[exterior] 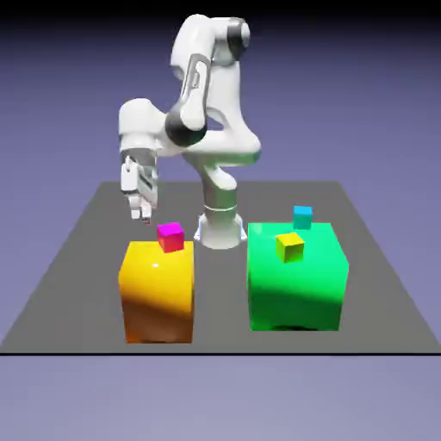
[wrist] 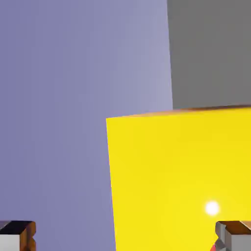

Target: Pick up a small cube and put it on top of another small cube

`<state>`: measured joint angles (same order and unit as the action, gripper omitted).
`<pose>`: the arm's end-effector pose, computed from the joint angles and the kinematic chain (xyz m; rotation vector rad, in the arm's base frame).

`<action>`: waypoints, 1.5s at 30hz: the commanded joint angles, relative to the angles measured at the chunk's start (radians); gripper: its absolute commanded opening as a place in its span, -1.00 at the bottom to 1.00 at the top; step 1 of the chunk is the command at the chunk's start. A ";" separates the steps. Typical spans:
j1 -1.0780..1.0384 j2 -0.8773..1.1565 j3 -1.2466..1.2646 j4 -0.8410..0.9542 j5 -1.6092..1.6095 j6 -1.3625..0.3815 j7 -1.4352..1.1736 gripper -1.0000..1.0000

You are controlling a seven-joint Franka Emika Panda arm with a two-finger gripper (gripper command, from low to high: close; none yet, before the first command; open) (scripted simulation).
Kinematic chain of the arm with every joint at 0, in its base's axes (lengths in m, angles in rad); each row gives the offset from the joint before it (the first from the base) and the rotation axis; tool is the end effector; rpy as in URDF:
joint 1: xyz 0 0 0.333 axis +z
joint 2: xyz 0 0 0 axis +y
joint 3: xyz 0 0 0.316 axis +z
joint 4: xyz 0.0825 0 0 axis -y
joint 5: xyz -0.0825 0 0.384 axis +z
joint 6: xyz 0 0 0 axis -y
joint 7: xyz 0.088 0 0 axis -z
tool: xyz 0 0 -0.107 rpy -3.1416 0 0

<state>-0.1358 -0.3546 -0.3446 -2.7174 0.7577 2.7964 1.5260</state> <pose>0.3537 -0.2152 0.3616 -0.5749 2.4645 -0.0607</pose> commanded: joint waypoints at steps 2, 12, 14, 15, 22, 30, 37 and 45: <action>-0.022 0.027 -0.019 -0.007 0.065 -0.010 0.087 0.00; -0.178 0.189 0.068 -0.203 0.193 0.105 0.507 0.00; -0.219 0.227 0.124 -0.276 0.179 0.161 0.587 0.00; -0.237 0.244 0.148 -0.308 0.172 0.186 0.623 0.00; -0.455 0.341 0.314 -0.303 -0.007 0.269 0.742 0.00; -0.744 0.470 0.536 -0.297 -0.247 0.380 0.900 0.00; -0.998 0.583 0.731 -0.291 -0.457 0.477 1.038 0.00; -1.276 0.707 0.944 -0.285 -0.687 0.584 1.190 0.00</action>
<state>-1.4122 0.3520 0.5994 -3.0023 0.0703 3.3802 2.7155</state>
